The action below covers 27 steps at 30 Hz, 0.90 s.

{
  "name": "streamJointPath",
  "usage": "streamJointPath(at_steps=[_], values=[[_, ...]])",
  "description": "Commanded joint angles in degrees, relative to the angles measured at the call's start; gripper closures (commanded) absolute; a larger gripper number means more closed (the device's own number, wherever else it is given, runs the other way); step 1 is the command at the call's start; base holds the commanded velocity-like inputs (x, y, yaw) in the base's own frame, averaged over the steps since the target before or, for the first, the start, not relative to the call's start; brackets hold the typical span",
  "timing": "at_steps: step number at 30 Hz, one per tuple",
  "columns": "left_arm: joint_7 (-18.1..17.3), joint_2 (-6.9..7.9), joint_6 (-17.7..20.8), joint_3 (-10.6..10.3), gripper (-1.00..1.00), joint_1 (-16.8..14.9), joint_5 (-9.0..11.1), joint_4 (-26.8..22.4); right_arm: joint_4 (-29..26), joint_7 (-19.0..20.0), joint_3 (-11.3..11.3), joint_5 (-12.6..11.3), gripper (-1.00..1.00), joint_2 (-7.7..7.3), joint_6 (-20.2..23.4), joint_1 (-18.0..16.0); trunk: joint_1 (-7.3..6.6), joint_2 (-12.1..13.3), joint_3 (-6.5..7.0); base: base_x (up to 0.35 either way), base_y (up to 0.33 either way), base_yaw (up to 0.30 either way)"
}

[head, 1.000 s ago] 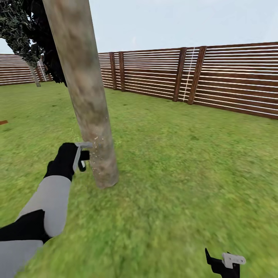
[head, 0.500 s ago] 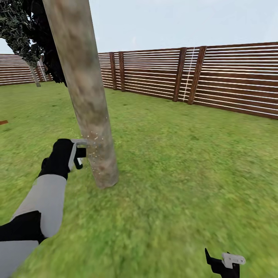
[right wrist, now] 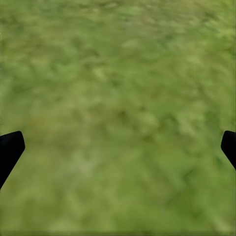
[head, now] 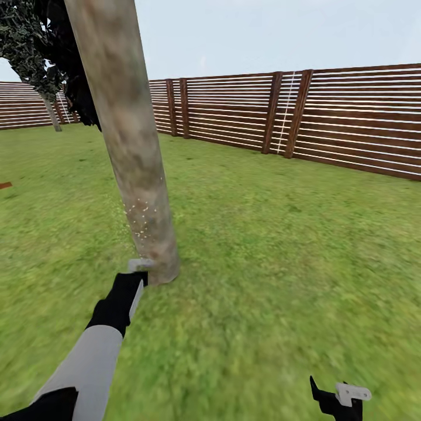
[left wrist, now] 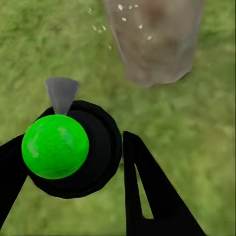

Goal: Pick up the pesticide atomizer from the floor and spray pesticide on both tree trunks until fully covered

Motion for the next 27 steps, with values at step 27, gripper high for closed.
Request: streamJointPath(at_steps=[27], values=[[-7.2,7.01,-6.1,4.2,1.00,8.2,11.1,-0.6,0.0,0.0,0.1,0.0,-1.00,0.18,0.0,0.0,0.00,0.0,0.00,0.129,-0.197,0.088]])
